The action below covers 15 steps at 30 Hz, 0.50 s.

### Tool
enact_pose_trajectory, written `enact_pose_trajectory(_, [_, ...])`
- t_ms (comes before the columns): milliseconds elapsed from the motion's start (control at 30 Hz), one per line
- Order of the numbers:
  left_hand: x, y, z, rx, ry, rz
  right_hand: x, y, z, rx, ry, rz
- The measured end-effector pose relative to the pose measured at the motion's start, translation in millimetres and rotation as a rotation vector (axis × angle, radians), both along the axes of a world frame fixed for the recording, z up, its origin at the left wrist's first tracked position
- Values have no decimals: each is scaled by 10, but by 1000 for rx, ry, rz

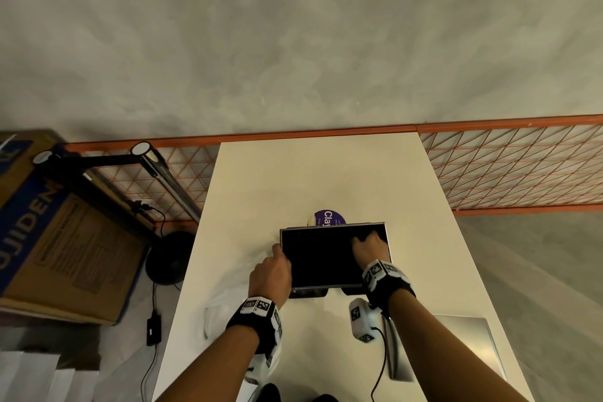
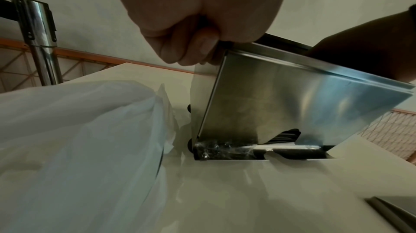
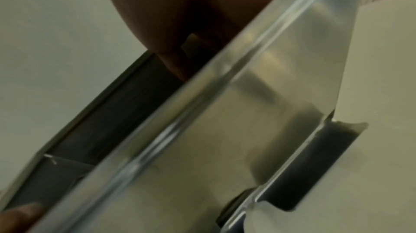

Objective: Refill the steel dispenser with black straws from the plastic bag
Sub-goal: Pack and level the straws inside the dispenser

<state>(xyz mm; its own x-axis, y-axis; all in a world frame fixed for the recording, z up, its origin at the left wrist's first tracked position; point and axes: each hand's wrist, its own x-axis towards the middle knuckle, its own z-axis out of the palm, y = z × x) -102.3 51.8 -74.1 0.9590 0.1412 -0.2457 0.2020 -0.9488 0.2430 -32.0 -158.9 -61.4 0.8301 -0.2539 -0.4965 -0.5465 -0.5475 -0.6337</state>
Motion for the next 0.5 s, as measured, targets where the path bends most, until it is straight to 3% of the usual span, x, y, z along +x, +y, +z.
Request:
enact_pose_trajectory(133, [55, -4, 6, -2, -4, 10, 3, -5, 22, -41, 5, 51])
enact_pose_trajectory(333, [73, 8, 43, 18, 20, -8, -119, 66, 30, -264, 55, 208])
enact_pose_trajectory(500, [90, 1, 53, 13, 19, -8, -190, 60, 16, -291, 91, 236])
